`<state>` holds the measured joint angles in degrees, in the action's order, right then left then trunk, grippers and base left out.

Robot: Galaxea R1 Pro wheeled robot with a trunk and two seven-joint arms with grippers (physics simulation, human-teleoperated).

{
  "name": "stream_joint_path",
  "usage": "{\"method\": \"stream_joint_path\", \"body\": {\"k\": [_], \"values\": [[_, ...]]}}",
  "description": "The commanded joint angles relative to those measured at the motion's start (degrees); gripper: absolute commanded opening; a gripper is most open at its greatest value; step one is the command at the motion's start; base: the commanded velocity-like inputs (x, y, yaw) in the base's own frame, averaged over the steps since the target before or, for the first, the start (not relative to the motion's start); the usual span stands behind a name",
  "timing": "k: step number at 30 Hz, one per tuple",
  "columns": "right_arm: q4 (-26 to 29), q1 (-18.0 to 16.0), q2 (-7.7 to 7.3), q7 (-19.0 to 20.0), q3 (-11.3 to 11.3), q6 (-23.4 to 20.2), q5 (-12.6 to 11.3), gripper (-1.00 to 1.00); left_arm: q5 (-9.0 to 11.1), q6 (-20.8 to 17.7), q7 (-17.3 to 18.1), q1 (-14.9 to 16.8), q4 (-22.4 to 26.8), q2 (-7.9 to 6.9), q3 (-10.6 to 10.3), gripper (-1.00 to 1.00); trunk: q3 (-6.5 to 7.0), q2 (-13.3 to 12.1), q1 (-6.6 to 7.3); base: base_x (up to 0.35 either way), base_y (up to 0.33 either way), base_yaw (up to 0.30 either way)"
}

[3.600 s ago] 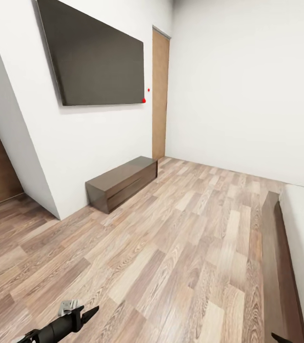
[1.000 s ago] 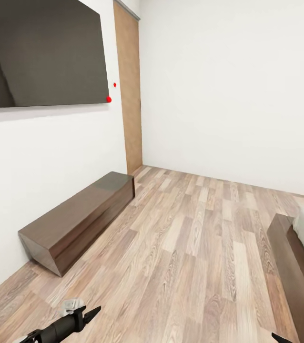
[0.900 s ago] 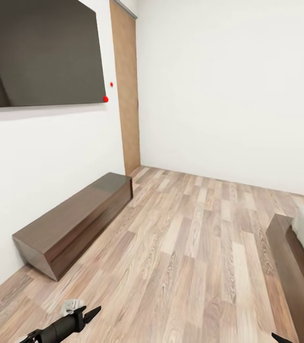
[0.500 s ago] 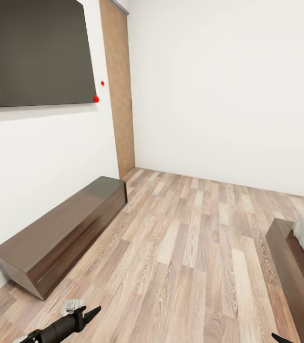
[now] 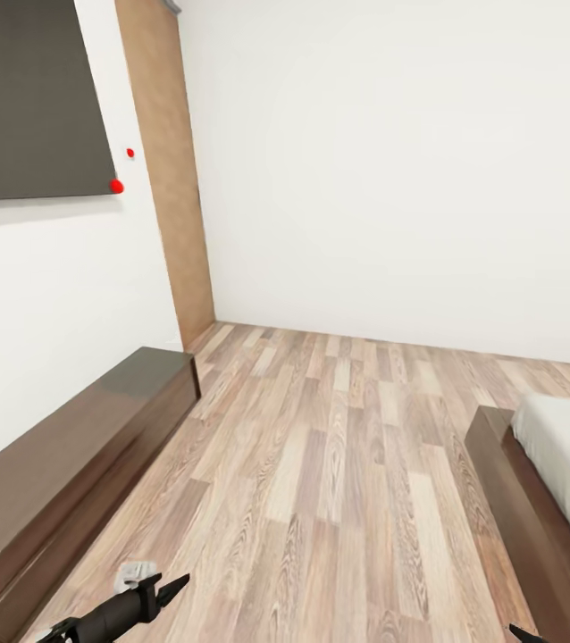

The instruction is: In the bedroom, move the book from the bed onto either nightstand, and place the two sandals side by side next to the bed.

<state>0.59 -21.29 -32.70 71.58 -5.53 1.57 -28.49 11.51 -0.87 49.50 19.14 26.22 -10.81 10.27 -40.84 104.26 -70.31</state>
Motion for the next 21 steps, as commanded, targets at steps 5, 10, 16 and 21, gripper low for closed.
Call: {"method": "stream_joint_path", "body": {"k": [5,10,16,21], "values": [[-0.1,-0.1,0.00,0.1,-0.5,0.2,0.5,1.00,0.2,-0.1,0.2,0.0,0.0,0.01,0.1,1.00,-0.06,0.0,-0.03,0.331,0.000,-0.282],[-0.1,-0.1,0.00,0.1,-0.5,0.1,0.5,1.00,0.2,-0.1,0.2,0.0,0.0,0.02,0.1,1.00,-0.06,0.0,-0.03,0.331,0.000,-0.283],[-0.1,-0.1,0.00,0.1,-0.5,0.1,0.5,1.00,0.2,-0.1,0.2,0.0,0.0,0.07,0.1,1.00,-0.06,0.0,-0.03,0.331,0.000,-0.283],[-0.1,-0.1,0.00,0.1,-0.5,0.2,0.5,1.00,0.2,-0.1,0.2,0.0,0.0,0.08,0.1,1.00,-0.06,0.0,-0.03,0.331,0.000,-0.270]]}}
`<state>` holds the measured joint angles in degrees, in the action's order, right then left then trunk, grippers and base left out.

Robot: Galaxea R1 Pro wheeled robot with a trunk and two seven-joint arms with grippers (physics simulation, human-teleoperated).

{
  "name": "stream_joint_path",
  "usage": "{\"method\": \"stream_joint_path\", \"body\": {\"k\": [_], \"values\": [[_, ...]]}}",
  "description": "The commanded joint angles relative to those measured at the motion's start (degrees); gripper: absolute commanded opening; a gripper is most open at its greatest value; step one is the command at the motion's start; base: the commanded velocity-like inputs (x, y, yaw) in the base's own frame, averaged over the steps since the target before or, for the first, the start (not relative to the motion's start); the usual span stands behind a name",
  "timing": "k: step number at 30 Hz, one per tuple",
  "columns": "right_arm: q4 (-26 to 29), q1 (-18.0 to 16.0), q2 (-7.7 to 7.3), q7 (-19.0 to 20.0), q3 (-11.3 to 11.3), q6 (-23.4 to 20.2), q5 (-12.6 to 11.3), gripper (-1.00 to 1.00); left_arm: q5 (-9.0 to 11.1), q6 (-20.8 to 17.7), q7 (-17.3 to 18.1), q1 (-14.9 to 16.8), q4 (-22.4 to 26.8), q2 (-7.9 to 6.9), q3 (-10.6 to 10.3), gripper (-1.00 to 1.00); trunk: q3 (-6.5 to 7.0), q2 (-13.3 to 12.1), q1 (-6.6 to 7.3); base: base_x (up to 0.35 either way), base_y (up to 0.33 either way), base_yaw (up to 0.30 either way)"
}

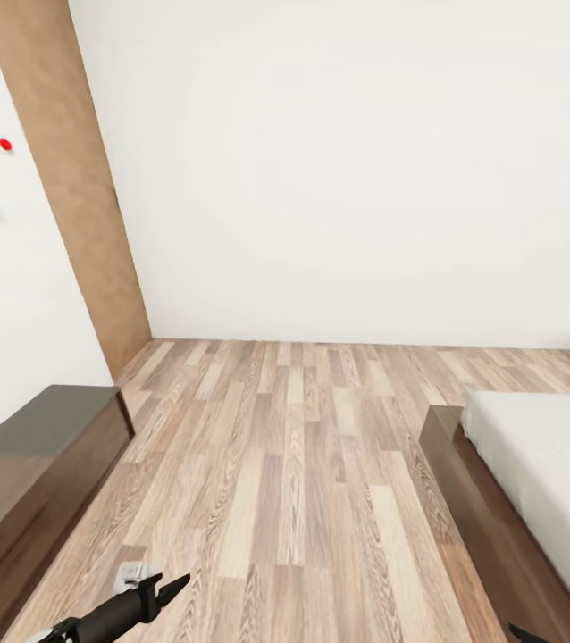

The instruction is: In the bedroom, move the book from the bed onto either nightstand, and place the two sandals side by side next to the bed.

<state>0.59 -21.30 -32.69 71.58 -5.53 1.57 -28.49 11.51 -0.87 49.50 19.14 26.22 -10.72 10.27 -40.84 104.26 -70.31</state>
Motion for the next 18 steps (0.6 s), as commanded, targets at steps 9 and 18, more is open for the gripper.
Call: {"method": "stream_joint_path", "body": {"k": [9,18], "values": [[-0.1,-0.1,0.00,0.1,-0.4,0.2,0.4,1.00,0.2,-0.1,0.2,0.0,0.0,0.00,0.1,1.00,-0.06,0.0,-0.03,0.331,0.000,-0.049],[-0.1,-0.1,0.00,0.1,-0.4,0.2,0.4,1.00,0.2,-0.1,0.2,0.0,0.0,0.00,0.1,1.00,-0.06,0.0,-0.03,0.331,0.000,-0.001]]}}
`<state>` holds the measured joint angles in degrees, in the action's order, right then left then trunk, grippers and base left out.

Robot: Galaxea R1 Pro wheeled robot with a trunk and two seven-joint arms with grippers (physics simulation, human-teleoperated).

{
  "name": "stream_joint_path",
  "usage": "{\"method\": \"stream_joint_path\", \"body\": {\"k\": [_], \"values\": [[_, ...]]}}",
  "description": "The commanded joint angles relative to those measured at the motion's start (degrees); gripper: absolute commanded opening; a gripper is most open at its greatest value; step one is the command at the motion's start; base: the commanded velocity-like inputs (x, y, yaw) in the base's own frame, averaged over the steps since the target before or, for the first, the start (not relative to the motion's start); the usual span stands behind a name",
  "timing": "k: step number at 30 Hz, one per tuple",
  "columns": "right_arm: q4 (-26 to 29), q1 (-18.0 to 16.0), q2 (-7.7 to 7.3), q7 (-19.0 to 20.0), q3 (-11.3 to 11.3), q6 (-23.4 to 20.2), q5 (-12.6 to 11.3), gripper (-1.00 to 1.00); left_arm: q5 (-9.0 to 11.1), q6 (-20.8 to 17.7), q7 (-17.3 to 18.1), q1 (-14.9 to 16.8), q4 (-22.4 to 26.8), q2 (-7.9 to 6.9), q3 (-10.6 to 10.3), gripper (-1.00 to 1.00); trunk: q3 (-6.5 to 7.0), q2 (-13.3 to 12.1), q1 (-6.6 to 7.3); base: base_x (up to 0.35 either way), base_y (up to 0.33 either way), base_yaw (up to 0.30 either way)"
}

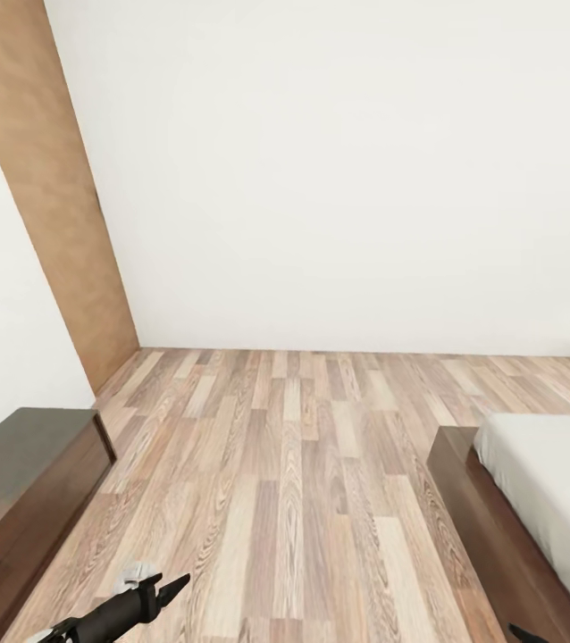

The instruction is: In the bedroom, move the book from the bed onto either nightstand, and place the two sandals side by side next to the bed.

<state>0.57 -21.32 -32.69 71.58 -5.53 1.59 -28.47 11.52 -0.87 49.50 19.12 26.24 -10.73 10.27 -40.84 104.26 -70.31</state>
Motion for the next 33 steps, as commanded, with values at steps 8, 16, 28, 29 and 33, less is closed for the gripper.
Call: {"method": "stream_joint_path", "body": {"k": [8,16,28,29,33], "values": [[0.0,0.0,-0.01,0.1,-0.5,0.1,0.4,1.00,0.2,-0.1,0.3,0.0,0.0,-0.02,0.1,1.00,-0.06,0.0,-0.03,0.331,0.000,0.000],[0.0,0.0,-0.01,0.1,-0.5,0.2,0.4,1.00,0.2,-0.1,0.3,0.0,0.0,-0.07,0.1,1.00,-0.06,0.0,-0.03,0.331,0.000,0.000],[0.0,0.0,0.00,0.1,-0.5,0.2,0.4,1.00,0.2,-0.1,0.3,0.0,0.0,-0.03,0.1,1.00,-0.06,0.0,-0.03,0.331,0.000,0.000],[0.0,0.0,0.00,0.1,-0.5,0.2,0.4,1.00,0.2,-0.1,0.3,0.0,0.0,-0.02,0.1,1.00,-0.06,0.0,-0.03,0.331,0.000,0.000],[0.0,0.0,-0.01,0.1,-0.5,0.2,0.4,1.00,0.2,-0.1,0.3,0.0,0.0,-0.02,0.1,1.00,-0.06,0.0,-0.03,0.331,0.000,0.000]]}}
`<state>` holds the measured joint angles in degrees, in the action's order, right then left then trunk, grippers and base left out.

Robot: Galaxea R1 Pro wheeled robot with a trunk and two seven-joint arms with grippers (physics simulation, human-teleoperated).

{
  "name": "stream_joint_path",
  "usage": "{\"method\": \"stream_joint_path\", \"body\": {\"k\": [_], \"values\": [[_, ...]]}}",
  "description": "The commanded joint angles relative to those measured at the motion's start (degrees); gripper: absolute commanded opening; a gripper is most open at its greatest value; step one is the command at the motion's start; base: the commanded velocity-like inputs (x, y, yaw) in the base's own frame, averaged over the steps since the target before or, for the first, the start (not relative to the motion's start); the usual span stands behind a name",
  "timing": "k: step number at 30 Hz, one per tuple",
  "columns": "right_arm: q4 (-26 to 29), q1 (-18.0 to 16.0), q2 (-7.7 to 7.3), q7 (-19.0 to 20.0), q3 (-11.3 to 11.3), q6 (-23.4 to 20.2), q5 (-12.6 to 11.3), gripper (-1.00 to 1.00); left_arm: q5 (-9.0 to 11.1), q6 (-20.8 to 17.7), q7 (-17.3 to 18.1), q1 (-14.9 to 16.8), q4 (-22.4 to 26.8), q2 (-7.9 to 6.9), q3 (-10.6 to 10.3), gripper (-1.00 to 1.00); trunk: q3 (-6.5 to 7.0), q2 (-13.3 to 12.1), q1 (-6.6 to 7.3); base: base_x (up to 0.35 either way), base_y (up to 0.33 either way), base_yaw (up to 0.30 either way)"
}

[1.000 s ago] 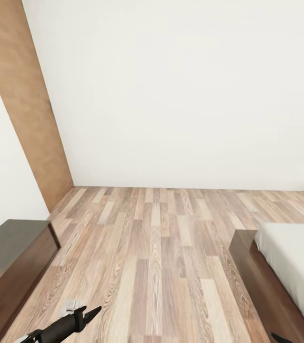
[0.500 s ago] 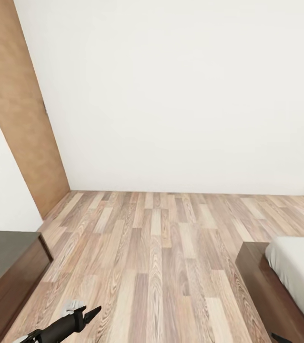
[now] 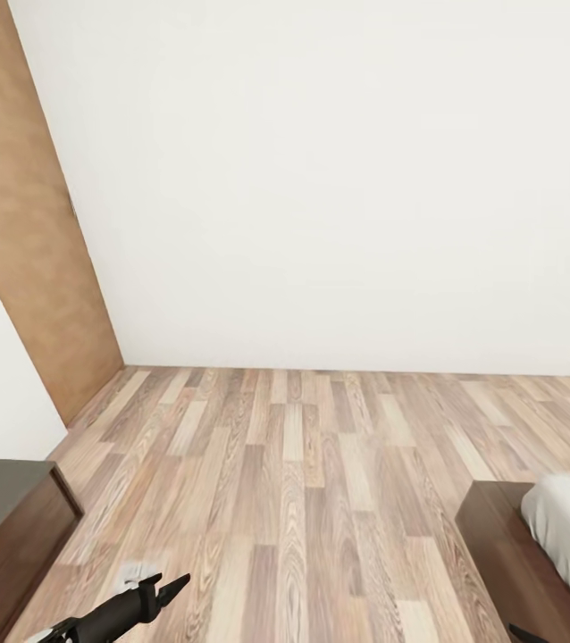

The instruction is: In the bedroom, move the book from the bed onto either nightstand, and place the two sandals side by side next to the bed.

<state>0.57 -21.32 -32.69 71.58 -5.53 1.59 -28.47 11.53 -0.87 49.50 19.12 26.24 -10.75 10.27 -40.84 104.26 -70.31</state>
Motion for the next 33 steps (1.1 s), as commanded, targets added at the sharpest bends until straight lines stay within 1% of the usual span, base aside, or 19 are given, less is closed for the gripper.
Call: {"method": "stream_joint_path", "body": {"k": [1,33], "values": [[0.0,0.0,-0.01,0.1,-0.5,0.1,0.4,1.00,0.2,-0.1,0.3,0.0,0.0,0.01,0.1,1.00,-0.06,0.0,-0.03,0.331,0.000,0.000],[0.0,0.0,-0.01,0.1,-0.5,0.2,0.4,1.00,0.2,-0.1,0.3,0.0,0.0,0.02,0.1,1.00,-0.06,0.0,-0.03,0.331,0.000,0.000]]}}
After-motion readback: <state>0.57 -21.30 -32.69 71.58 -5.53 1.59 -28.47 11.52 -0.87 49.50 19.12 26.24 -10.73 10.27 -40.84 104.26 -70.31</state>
